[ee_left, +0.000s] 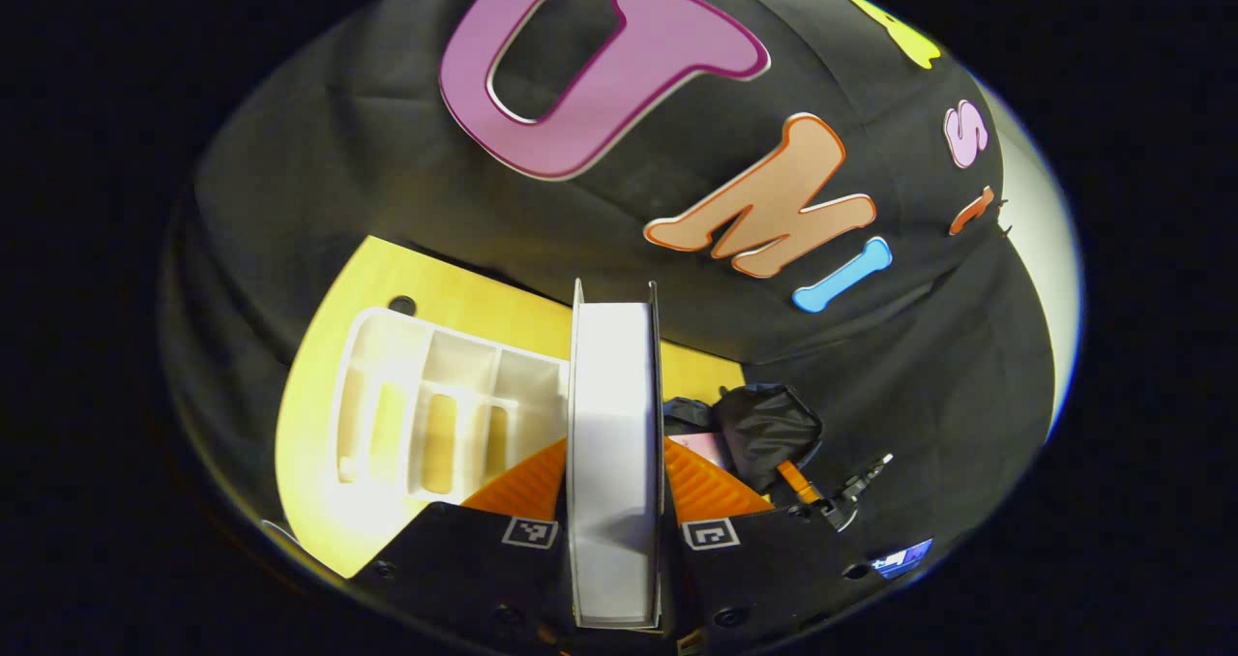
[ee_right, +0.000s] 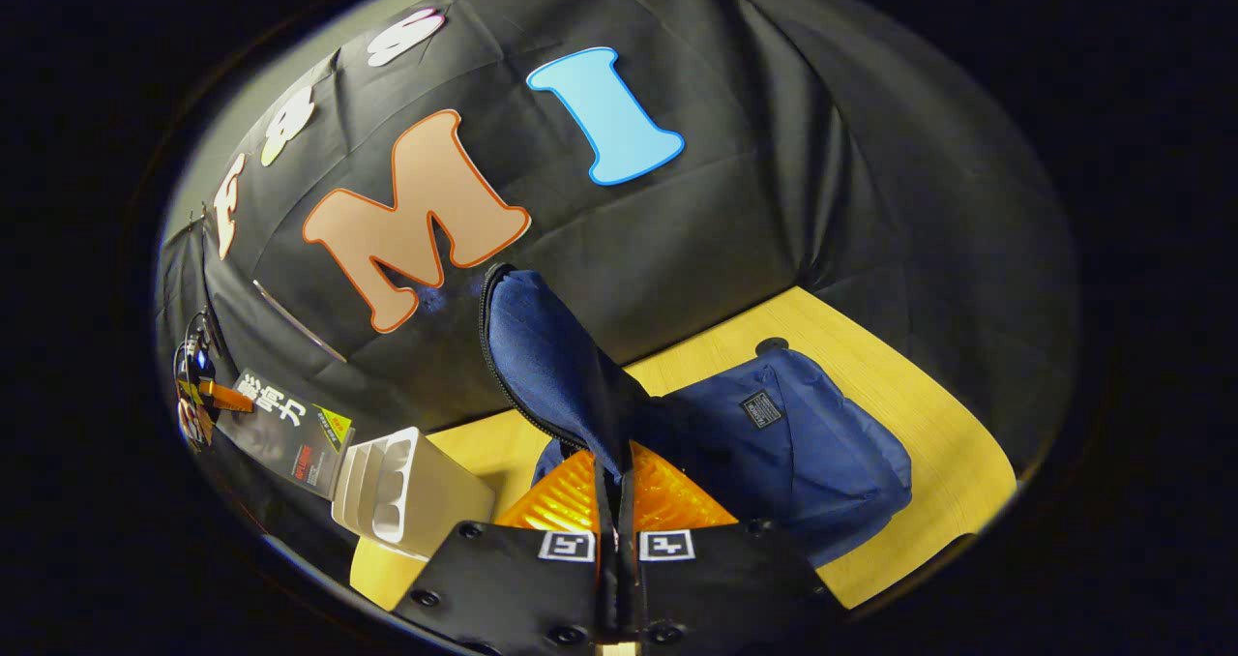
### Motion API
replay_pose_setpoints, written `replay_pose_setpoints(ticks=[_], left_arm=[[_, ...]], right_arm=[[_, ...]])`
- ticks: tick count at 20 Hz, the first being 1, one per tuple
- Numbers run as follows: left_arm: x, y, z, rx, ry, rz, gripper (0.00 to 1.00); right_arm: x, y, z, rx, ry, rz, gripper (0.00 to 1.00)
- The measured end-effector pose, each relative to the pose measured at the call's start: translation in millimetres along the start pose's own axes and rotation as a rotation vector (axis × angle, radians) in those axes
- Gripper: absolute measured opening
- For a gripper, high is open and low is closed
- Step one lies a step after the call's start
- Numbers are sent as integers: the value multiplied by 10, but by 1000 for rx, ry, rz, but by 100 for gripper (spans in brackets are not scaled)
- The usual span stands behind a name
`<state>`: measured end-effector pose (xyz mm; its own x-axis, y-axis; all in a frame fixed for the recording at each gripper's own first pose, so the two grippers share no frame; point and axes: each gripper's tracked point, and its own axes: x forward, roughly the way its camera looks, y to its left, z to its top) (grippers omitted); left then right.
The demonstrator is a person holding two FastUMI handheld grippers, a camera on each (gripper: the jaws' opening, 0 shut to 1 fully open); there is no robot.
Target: Open the schoolbag, grab two books from the bookshelf and put them into the schoolbag.
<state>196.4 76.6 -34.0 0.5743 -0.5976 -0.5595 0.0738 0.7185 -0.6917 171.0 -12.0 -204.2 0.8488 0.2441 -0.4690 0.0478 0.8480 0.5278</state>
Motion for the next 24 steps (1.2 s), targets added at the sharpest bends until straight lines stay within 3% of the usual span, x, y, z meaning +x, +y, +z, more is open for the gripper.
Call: replay_pose_setpoints(ticks=[4,10,19,24], left_arm=[[454,-275,-311,-15,68,-88,32],[1162,-583,-688,-81,150,-141,33],[2176,-734,-1287,-179,256,-110,34],[2594,-837,-1586,-260,296,-130,33]], right_arm=[[-11,-4,0,2,-2,-4,2],[-12,14,2,-8,6,1,2],[21,20,7,32,-10,-2,3],[12,28,21,31,-17,-10,2]])
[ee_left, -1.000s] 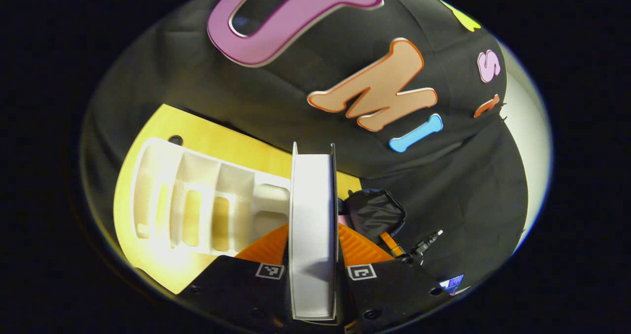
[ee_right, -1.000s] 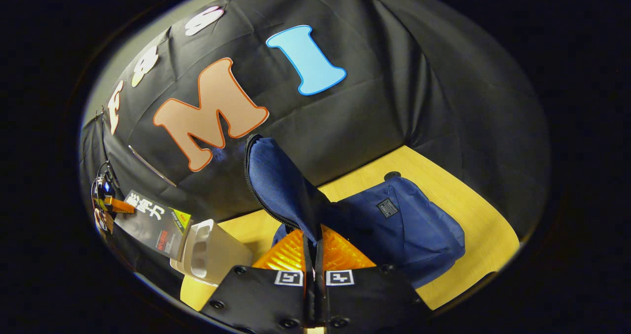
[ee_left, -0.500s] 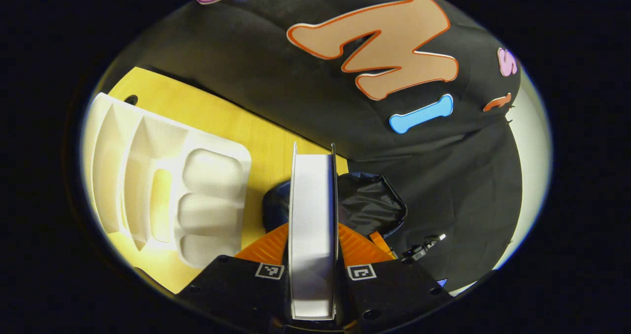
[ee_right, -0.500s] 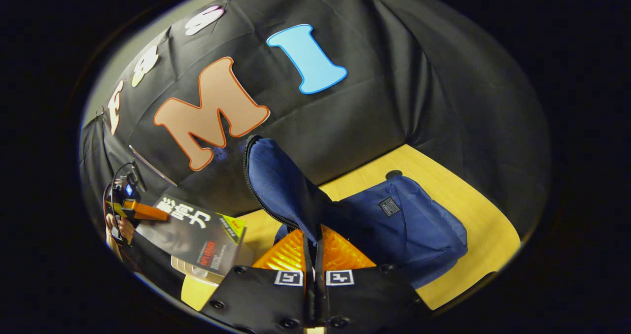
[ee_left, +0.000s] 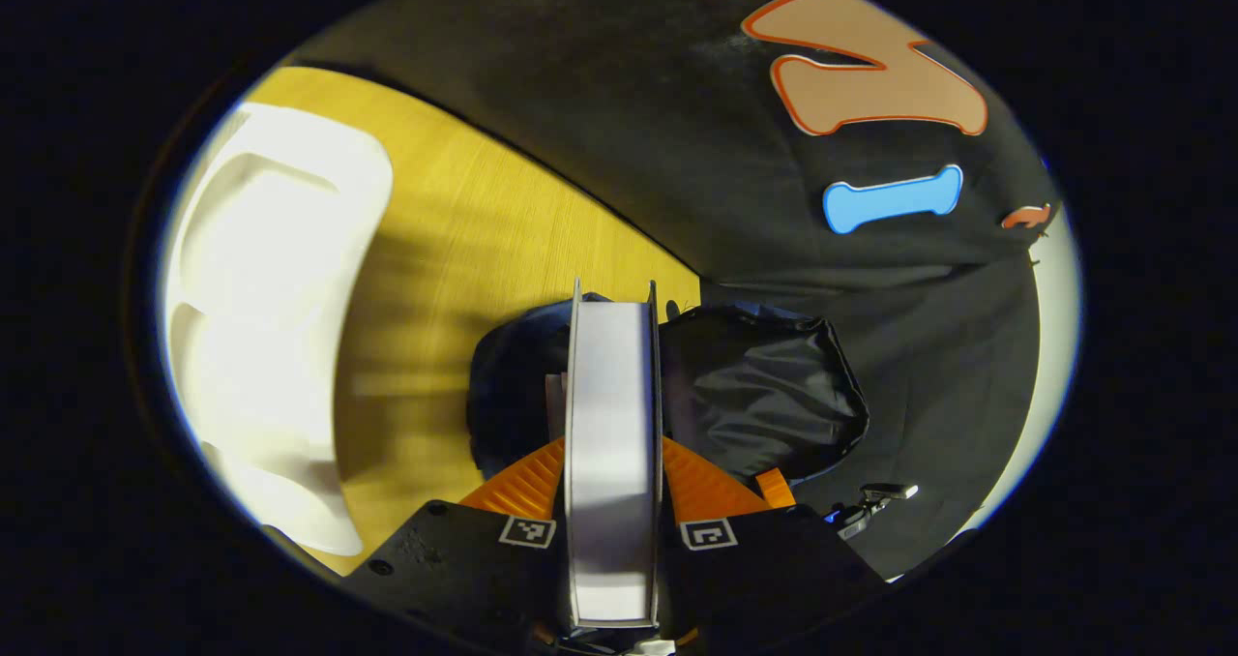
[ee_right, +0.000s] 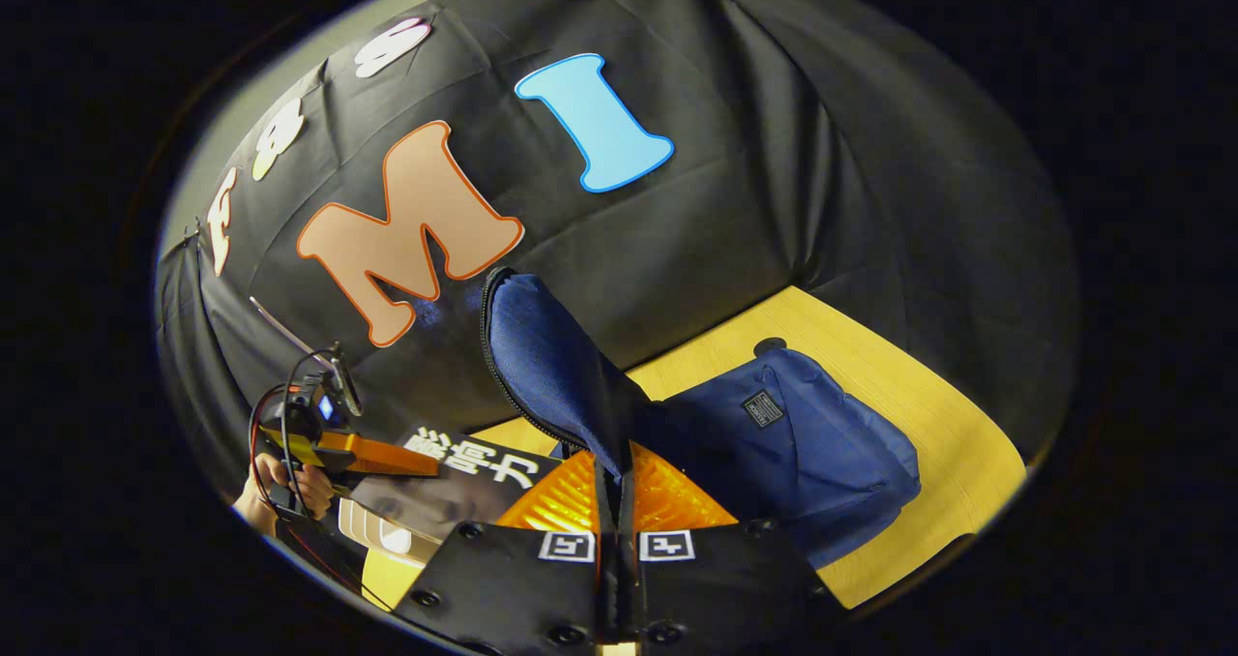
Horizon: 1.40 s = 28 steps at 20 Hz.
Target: Open the schoolbag, grab two books from the bookshelf and put them into the schoolbag.
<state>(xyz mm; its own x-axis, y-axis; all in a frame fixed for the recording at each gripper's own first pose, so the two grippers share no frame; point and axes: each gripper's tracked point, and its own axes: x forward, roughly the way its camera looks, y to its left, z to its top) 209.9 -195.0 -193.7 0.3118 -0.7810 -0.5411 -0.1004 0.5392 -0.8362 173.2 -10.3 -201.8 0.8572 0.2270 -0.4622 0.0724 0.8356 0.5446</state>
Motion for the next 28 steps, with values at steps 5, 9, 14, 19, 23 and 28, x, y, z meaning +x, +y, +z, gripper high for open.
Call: replay_pose_setpoints(ticks=[5,9,14,19,23,28], left_arm=[[367,-52,-93,-50,7,-32,32],[583,-145,-142,-89,-1,-74,34],[854,-220,-196,-118,-10,-114,34],[1096,-269,-301,-159,-52,-176,32],[1295,-225,-372,-240,-85,-242,32],[1529,-224,-551,-281,-54,-266,33]], right_arm=[[0,-11,18,7,-1,4,2],[24,-4,45,19,-7,14,3],[59,49,55,37,-16,33,5],[84,86,44,41,-19,40,5],[100,140,44,31,-20,47,5],[145,230,-37,27,-6,62,3]])
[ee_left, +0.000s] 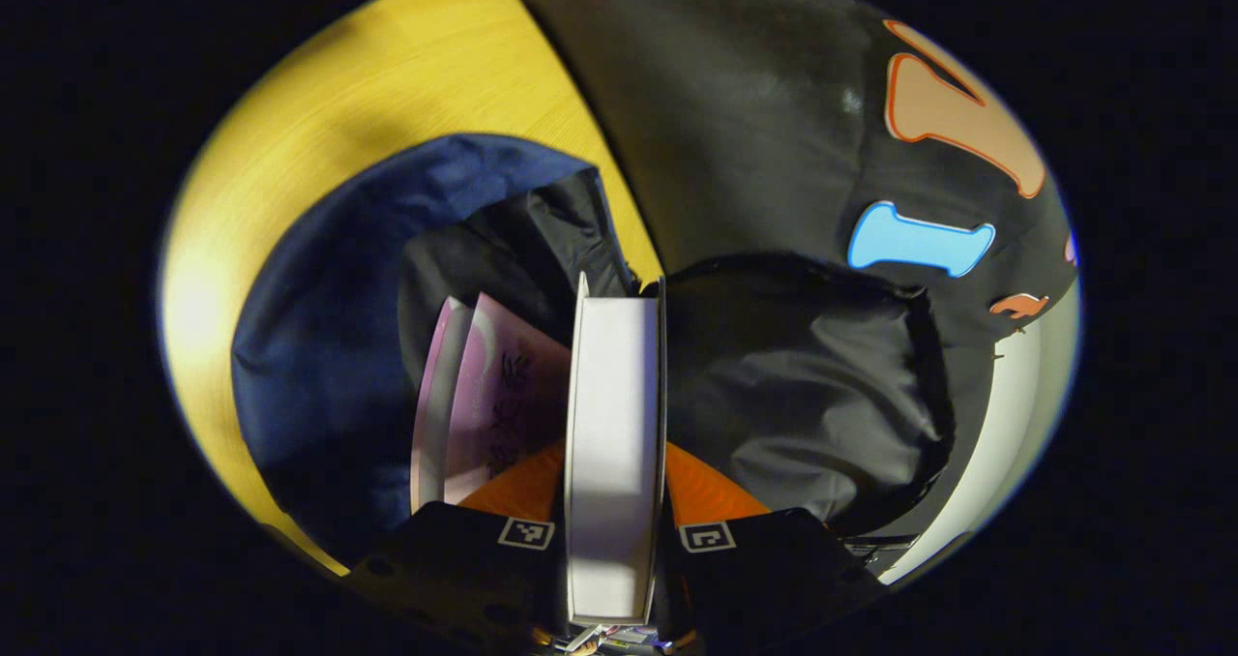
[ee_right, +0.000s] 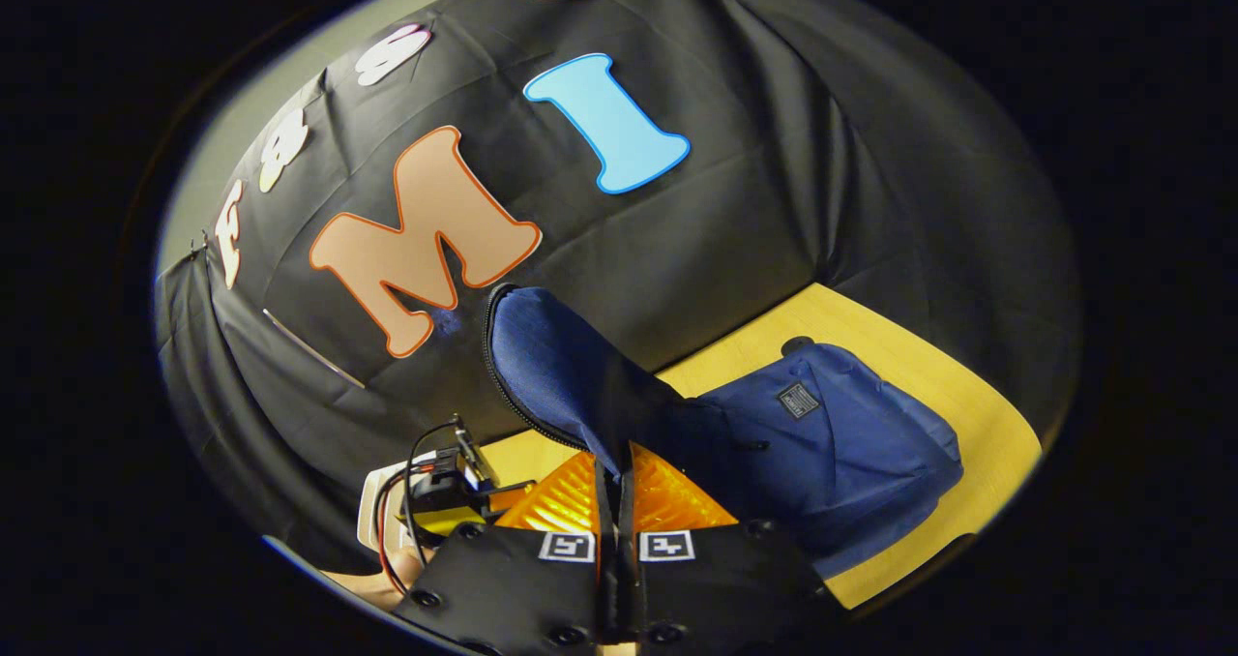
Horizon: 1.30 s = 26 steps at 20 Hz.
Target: Open the schoolbag, grab two books from the bookshelf and put them into the schoolbag.
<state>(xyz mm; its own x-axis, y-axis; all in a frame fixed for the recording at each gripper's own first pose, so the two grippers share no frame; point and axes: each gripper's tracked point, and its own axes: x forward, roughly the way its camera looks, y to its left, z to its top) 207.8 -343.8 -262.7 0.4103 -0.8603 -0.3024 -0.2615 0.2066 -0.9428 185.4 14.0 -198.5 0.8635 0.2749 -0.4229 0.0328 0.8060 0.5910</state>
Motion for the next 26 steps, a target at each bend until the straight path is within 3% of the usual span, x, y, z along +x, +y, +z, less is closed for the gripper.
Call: replay_pose_setpoints(ticks=[5,9,11,13,14,15,17,18,19,20,21,26], left_arm=[[20,19,-16,-39,-5,3,35],[41,15,-58,35,21,51,39],[-39,58,-104,160,57,112,34],[-122,142,-44,302,48,206,58],[-171,169,7,376,38,256,54],[-230,197,52,450,37,295,72],[-383,207,56,567,59,344,80],[-425,183,93,618,52,374,75],[-516,165,157,664,34,412,86],[-591,141,212,713,15,442,87],[-656,104,298,769,-14,466,97],[-993,-198,632,972,-166,527,97]], right_arm=[[-4,-2,-8,-7,0,-7,3],[-38,-53,7,-3,-9,-17,3],[-50,-69,0,-2,-9,-20,5],[-56,-84,5,-5,-11,-23,5],[-48,-90,16,-6,-12,-24,3],[-52,-90,8,-6,-12,-23,5],[-44,-88,4,-6,-11,-21,5],[-35,-98,2,-9,-10,-23,3],[-38,-103,-12,-10,-8,-23,3],[-38,-103,-14,-10,-7,-20,5],[-38,-96,-18,-12,-7,-20,5],[-49,-111,-17,-12,-8,-18,5]])
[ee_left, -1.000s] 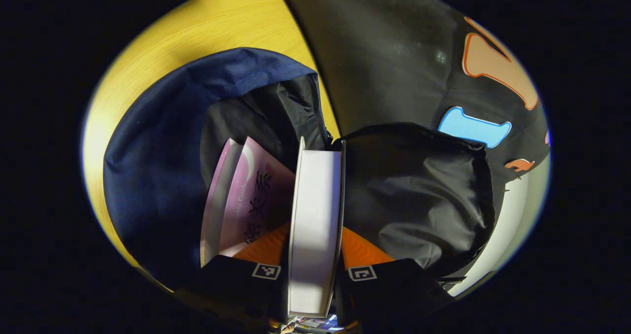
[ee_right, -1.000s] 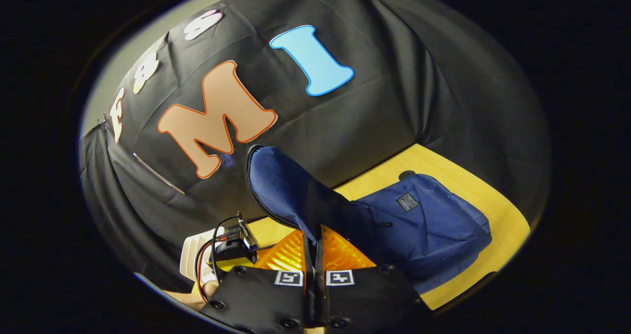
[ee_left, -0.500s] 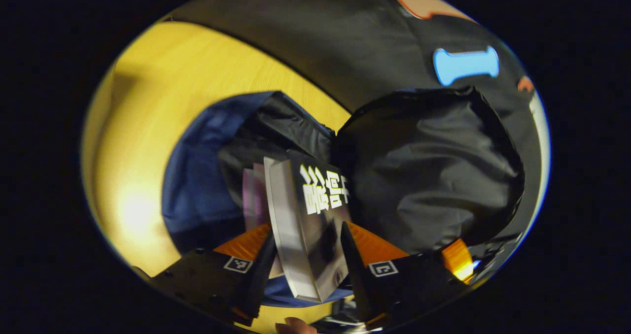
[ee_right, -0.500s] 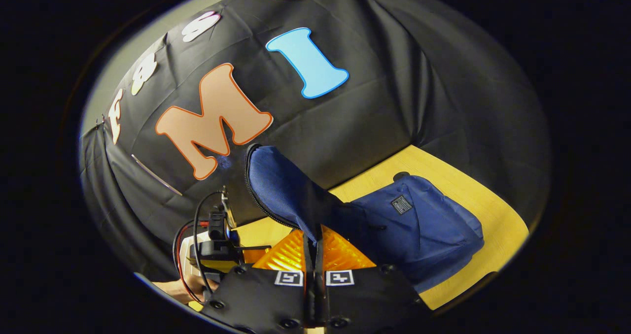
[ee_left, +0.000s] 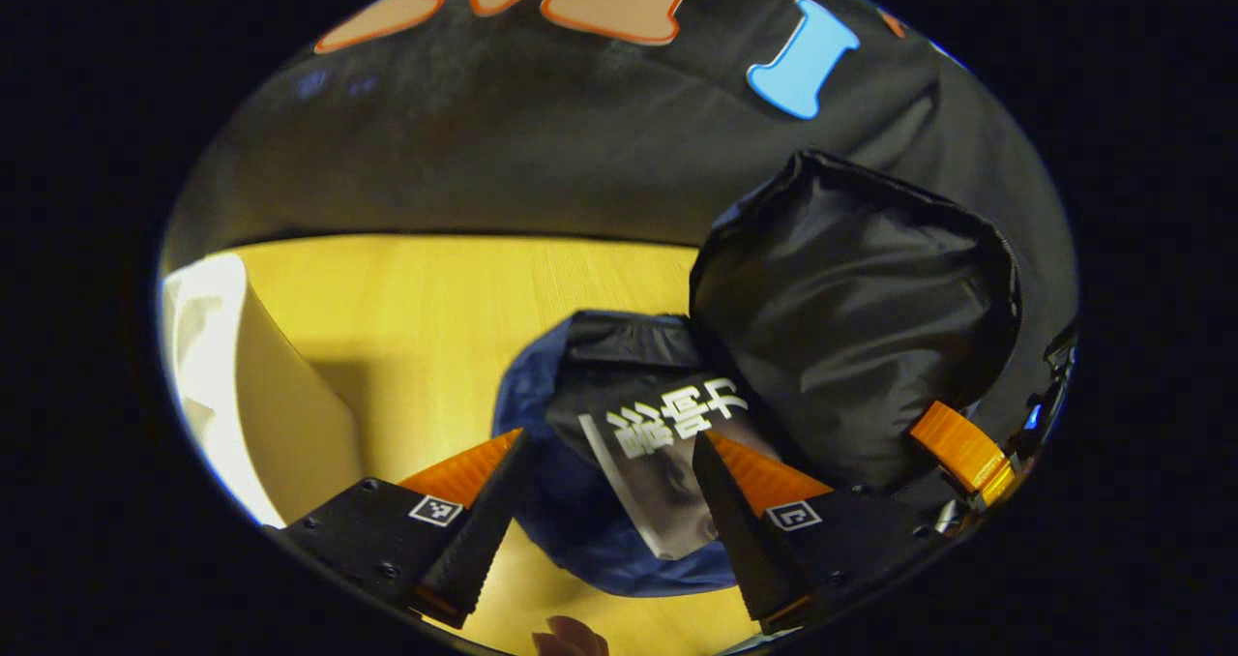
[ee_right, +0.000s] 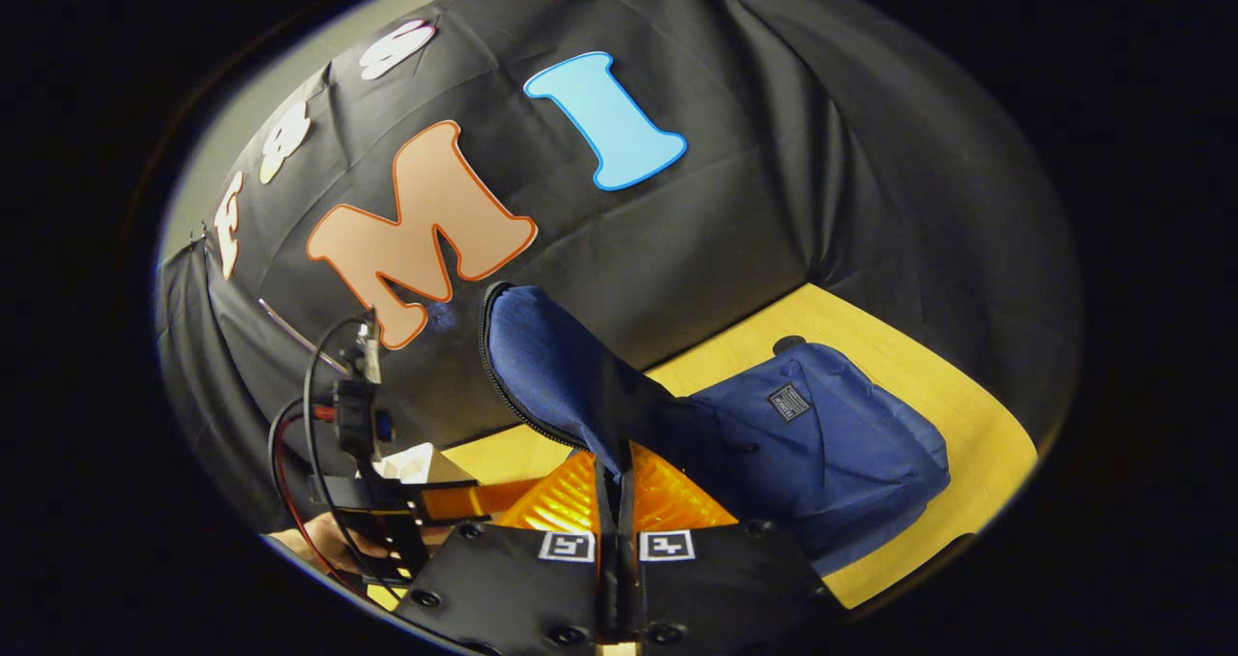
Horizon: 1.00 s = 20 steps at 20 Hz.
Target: Open the schoolbag, grab two books from the bookshelf and put them into the schoolbag.
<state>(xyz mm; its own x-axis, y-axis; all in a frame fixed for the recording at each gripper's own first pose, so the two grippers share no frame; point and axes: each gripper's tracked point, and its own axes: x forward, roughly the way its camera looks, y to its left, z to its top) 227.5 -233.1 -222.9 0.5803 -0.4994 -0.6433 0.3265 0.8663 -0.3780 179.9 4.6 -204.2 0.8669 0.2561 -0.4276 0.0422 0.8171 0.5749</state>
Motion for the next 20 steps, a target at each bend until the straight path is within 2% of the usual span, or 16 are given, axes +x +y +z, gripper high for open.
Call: replay_pose_setpoints(ticks=[6,10,15,16,20], left_arm=[[-637,223,499,131,-192,129,97],[-1145,224,809,192,-346,179,96],[-1874,183,1085,205,-527,234,96],[-2072,193,1108,199,-556,250,94],[-2726,233,1088,162,-666,306,96]], right_arm=[[2,2,1,-11,-3,-4,3],[-7,17,-26,-24,-1,-5,3],[-45,30,-74,-55,3,-12,3],[-62,34,-89,-68,7,-13,3],[-72,74,-180,-127,13,-19,3]])
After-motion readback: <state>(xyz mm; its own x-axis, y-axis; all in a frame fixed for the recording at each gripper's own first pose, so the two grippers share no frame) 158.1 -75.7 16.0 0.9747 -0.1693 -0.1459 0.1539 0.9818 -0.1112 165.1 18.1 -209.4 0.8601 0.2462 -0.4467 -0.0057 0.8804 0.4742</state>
